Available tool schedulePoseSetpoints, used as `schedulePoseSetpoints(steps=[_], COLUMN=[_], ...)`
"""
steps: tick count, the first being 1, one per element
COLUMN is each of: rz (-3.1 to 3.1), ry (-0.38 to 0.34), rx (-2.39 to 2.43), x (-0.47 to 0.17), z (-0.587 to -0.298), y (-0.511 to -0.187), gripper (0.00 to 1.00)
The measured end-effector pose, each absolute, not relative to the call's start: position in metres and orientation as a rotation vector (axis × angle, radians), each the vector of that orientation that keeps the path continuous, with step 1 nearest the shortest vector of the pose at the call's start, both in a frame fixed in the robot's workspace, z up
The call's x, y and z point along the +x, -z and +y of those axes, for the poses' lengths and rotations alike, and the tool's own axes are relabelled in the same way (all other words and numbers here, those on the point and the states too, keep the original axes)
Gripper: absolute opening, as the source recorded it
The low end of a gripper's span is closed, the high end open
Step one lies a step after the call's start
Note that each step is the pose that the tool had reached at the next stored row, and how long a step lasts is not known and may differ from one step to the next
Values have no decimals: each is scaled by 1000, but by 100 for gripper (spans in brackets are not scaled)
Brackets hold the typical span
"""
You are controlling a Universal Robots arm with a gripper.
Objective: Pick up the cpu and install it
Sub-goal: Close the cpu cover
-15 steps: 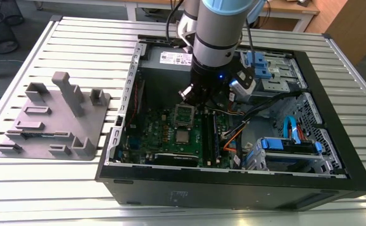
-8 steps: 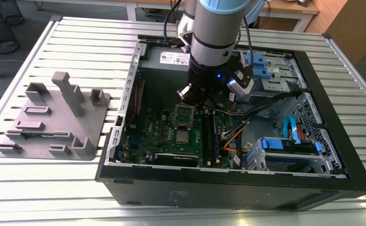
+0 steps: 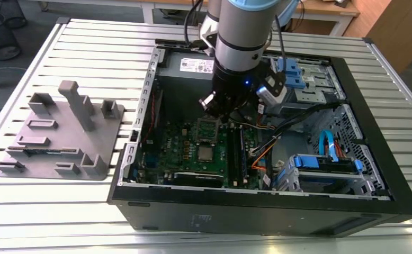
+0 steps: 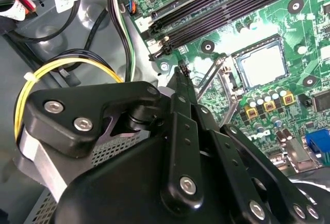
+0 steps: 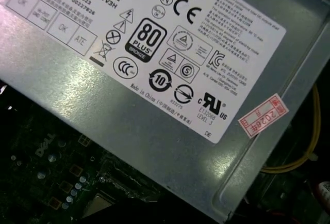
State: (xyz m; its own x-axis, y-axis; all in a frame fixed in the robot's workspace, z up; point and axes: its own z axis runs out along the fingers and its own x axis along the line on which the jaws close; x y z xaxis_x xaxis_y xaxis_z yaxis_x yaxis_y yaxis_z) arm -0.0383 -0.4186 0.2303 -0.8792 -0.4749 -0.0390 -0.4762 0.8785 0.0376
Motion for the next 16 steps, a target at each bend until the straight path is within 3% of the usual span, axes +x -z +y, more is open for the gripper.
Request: schedulePoseSetpoints(steps=[16], rz=[3013], ry=[-72], rx=[-780], x=[-38], z=[-419], y=[-235], gripper=[11])
